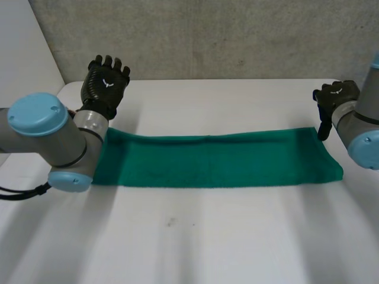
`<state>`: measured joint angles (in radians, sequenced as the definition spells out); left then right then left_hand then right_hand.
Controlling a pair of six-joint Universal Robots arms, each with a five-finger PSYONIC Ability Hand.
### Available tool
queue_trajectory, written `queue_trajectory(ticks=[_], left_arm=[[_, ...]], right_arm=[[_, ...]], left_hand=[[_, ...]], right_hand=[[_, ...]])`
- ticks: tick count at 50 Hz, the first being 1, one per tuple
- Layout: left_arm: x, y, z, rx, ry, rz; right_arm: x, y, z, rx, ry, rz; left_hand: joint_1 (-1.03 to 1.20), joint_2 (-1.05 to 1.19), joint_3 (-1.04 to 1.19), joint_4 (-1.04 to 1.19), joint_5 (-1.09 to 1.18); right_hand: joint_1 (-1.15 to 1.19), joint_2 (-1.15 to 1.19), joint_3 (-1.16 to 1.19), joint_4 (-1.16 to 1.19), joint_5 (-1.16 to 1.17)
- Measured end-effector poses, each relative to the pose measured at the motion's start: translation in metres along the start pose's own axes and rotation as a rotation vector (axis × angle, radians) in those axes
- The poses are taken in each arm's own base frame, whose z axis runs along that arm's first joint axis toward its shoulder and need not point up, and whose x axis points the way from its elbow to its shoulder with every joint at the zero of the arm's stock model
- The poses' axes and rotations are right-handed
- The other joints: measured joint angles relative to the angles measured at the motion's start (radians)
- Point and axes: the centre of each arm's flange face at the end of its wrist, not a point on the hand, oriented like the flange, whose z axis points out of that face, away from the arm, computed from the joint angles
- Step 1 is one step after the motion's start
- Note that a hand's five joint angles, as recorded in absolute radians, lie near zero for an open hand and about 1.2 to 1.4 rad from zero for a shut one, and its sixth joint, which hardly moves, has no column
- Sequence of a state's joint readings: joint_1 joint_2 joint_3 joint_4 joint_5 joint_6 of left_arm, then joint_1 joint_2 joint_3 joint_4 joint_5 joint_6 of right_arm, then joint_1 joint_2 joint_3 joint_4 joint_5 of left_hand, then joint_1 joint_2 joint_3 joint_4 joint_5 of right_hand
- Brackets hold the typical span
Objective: Fold the towel.
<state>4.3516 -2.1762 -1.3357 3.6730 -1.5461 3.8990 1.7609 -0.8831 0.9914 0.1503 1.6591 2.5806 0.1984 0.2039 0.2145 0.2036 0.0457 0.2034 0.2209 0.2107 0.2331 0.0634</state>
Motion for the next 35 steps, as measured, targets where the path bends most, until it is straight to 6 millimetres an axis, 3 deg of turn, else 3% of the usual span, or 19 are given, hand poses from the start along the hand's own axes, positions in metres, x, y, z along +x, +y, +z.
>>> queue_trajectory(ticks=[5,7,12,15,25,30,31,32,33,35], left_arm=[[0.001,0.002,-0.015,-0.052,0.047,-0.024],[0.003,0.008,-0.030,-0.119,0.101,-0.051],[0.005,0.013,-0.046,-0.190,0.152,-0.076],[0.007,0.020,-0.062,-0.258,0.194,-0.099],[0.011,0.027,-0.075,-0.292,0.210,-0.118],[0.012,0.027,-0.076,-0.291,0.210,-0.125],[0.014,0.027,-0.077,-0.292,0.212,-0.132],[0.014,0.027,-0.077,-0.292,0.212,-0.132],[0.015,0.027,-0.078,-0.292,0.214,-0.136],[0.015,0.027,-0.078,-0.292,0.215,-0.139]], right_arm=[[-0.002,0.007,-0.012,-0.018,-0.057,0.000],[-0.005,0.018,-0.023,-0.053,-0.106,0.001],[-0.007,0.032,-0.033,-0.093,-0.146,0.008],[-0.007,0.054,-0.043,-0.140,-0.201,0.030],[-0.007,0.087,-0.038,-0.131,-0.212,0.066],[-0.007,0.095,-0.031,-0.125,-0.199,0.071],[-0.005,0.102,-0.024,-0.122,-0.188,0.074],[-0.005,0.102,-0.024,-0.122,-0.188,0.074],[-0.003,0.105,-0.021,-0.121,-0.180,0.075],[0.001,0.109,-0.016,-0.123,-0.166,0.076]], left_hand=[[0.001,0.000,0.000,0.000,0.000],[0.001,0.000,0.000,0.000,0.000],[-0.001,0.000,0.000,0.000,0.000],[-0.001,0.000,0.000,0.000,0.000],[-0.001,0.000,0.000,0.000,0.000],[-0.001,0.000,0.000,0.000,0.000],[-0.001,0.000,0.000,0.000,0.000],[-0.001,0.000,0.000,0.000,0.000],[-0.001,0.000,0.000,0.000,0.000],[-0.001,0.000,0.000,0.000,0.000]], right_hand=[[0.000,0.000,0.000,0.000,0.000],[0.000,0.000,0.000,0.000,0.000],[0.000,0.000,0.000,0.000,0.000],[0.000,0.000,0.000,0.000,0.000],[0.009,0.033,0.045,0.019,0.030],[0.305,0.357,0.367,0.340,0.325],[0.547,0.661,0.640,0.615,0.587],[0.547,0.661,0.640,0.615,0.587],[0.735,0.899,0.888,0.866,0.828],[0.756,0.925,0.924,0.903,0.864]])
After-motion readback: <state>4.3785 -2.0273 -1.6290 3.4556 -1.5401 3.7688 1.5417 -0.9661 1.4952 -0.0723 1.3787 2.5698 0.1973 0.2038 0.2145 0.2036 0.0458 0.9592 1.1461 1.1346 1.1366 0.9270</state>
